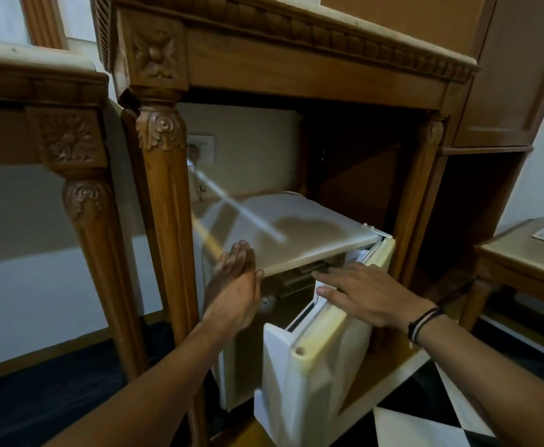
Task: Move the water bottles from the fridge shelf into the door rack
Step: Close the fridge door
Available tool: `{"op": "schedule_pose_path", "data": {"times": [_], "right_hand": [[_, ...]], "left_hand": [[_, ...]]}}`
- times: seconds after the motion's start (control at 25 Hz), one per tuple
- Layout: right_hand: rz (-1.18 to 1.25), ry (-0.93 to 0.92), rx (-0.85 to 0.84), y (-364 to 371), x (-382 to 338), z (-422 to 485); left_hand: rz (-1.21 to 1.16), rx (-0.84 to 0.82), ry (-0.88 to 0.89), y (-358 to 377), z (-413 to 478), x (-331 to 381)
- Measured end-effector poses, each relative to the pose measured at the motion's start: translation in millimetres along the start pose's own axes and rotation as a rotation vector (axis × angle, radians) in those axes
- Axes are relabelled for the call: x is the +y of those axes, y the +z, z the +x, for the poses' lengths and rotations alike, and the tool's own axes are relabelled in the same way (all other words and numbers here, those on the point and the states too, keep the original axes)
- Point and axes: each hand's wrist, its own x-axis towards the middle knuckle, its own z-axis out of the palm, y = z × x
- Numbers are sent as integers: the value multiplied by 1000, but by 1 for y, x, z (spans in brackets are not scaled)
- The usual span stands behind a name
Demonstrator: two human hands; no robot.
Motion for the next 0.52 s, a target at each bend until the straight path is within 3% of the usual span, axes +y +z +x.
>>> {"op": "schedule_pose_path", "data": {"times": [0.12,0.32,0.4,0.52], "right_hand": [[69,-49,161,23,-14,14],[105,-28,320,36,-40,49],[53,-1,344,34,-50,65],[-11,69,390,32,-61,80]], "left_hand": [[-235,-151,-98,-10,18,-2],[-324,-515,-217,-31,49,-7],[-318,-480,-243,-35,46,0],[-224,-225,-180,-30,24,14]]}}
